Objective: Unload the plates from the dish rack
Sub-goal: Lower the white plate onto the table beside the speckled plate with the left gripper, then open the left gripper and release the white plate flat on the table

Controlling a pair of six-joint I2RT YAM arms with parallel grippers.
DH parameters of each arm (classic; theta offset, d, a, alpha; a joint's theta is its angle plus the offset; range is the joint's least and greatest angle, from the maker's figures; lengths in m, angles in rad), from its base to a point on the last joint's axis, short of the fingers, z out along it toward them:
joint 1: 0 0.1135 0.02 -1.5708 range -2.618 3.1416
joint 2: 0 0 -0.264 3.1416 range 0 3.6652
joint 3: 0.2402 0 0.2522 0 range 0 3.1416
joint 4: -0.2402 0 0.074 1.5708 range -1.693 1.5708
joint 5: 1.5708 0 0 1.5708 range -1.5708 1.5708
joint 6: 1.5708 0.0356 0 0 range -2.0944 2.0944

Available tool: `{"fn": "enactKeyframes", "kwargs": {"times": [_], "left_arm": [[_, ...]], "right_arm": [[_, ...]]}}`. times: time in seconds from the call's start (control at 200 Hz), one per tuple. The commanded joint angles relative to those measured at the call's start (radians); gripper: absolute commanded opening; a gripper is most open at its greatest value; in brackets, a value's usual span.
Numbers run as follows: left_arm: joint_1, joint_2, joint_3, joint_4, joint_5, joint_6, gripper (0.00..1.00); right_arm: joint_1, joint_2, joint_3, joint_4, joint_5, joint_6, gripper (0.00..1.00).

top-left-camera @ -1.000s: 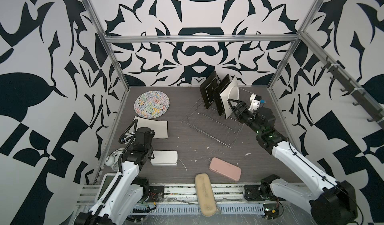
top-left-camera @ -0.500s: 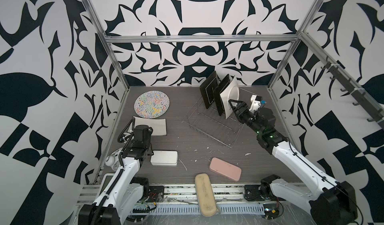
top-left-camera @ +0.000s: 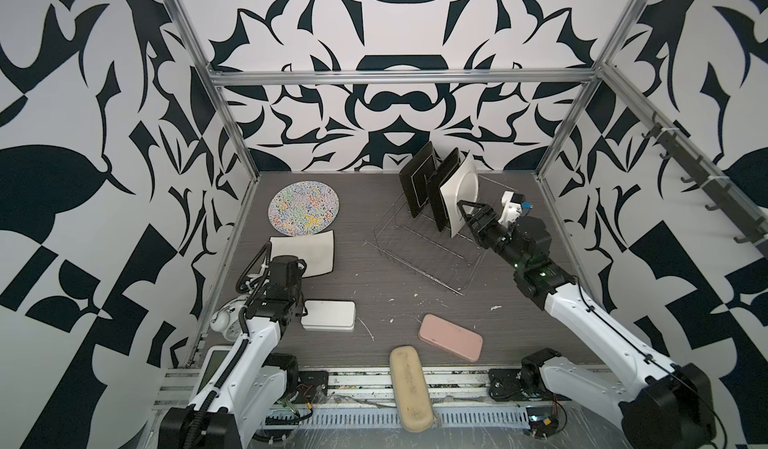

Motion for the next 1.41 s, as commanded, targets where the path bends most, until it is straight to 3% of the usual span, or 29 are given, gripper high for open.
{"fn": "enactKeyframes", "kwargs": {"times": [0.0, 0.38, 1.135, 1.4], "left_arm": [[0.003, -0.021, -0.016, 0.028, -0.019, -0.017, 0.38], [0.003, -0.005, -0.04, 0.026, -0.006, -0.046, 0.57], [0.003, -0.024, -0.07, -0.036, 0.001, -0.051, 0.68], [0.0, -0.038, 0.02, -0.078, 0.003, 0.077, 0.7]], "right_arm": [[-0.005, -0.022, -0.002, 0.023, 0.009, -0.018, 0.76], [-0.009, -0.023, -0.005, 0.022, 0.011, -0.017, 0.76], [-0.016, -0.02, -0.004, 0.032, 0.004, -0.012, 0.76], [-0.018, -0.013, -0.002, 0.034, -0.005, -0.012, 0.76]]}}
